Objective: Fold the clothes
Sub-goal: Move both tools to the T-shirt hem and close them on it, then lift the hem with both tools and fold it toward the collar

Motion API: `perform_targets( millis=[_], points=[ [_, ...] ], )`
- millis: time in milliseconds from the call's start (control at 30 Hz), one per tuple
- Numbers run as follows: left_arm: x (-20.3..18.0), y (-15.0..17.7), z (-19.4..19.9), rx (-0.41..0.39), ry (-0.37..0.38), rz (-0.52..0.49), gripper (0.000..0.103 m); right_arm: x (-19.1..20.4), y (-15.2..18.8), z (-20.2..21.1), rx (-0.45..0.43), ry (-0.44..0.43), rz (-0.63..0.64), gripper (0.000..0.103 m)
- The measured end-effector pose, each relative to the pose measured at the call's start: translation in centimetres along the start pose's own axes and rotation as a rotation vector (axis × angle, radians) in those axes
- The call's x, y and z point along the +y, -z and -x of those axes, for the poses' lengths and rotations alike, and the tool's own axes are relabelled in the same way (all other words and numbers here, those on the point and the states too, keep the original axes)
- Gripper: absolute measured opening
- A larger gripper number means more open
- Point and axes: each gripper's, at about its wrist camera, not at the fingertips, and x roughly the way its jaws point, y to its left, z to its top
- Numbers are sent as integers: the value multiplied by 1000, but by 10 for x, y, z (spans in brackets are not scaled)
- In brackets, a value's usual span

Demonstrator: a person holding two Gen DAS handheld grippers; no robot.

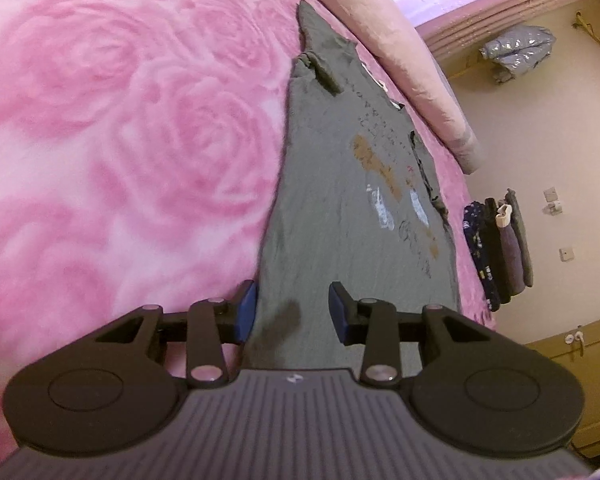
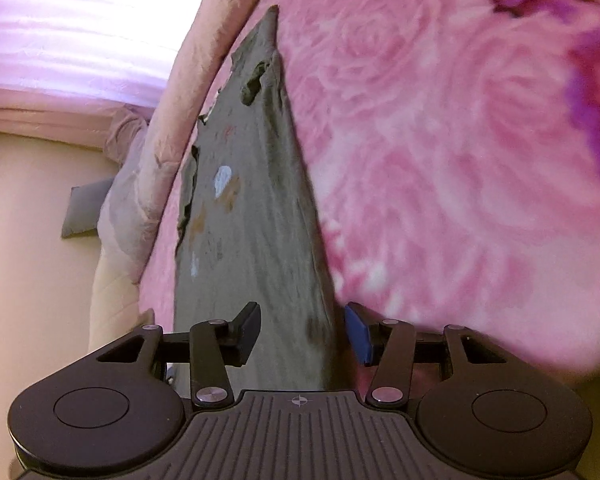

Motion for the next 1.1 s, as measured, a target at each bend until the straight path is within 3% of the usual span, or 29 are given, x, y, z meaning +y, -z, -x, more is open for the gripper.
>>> perform_targets(
  millis=[200, 267, 367, 533, 633, 667, 700, 800, 933, 1100],
  points=[
    [-2, -7, -11, 50, 32, -5, 29, 5, -14, -16, 24, -31, 35, 50],
    [4, 2, -7, 73, 44, 21, 16, 3, -9, -14, 45, -41, 38, 50],
    [14, 20, 2, 93, 61, 59, 10, -2, 5, -8, 96, -62, 30, 50],
    [19, 27, 1, 73, 87, 104, 9, -4, 16, -3, 46, -71, 12, 50],
    [15, 29, -2, 72, 86, 101, 9, 5, 18, -7, 60, -41, 39, 49],
    [13, 31, -2, 71, 84, 97, 9, 7, 20, -8, 68, -23, 43, 37],
    [13, 34, -1, 65, 88, 100, 9, 6, 22, -9, 74, -6, 40, 18],
    [12, 42, 2, 34, 74, 94, 1, 2, 29, -11, 89, 44, 31, 2],
    [3, 46, 11, -3, 36, 55, 1, 12, 37, -2, 26, 88, 66, 1],
    [-7, 56, 41, -73, 64, 29, 1, 28, 52, 29, -36, 42, 113, 1]
  ],
)
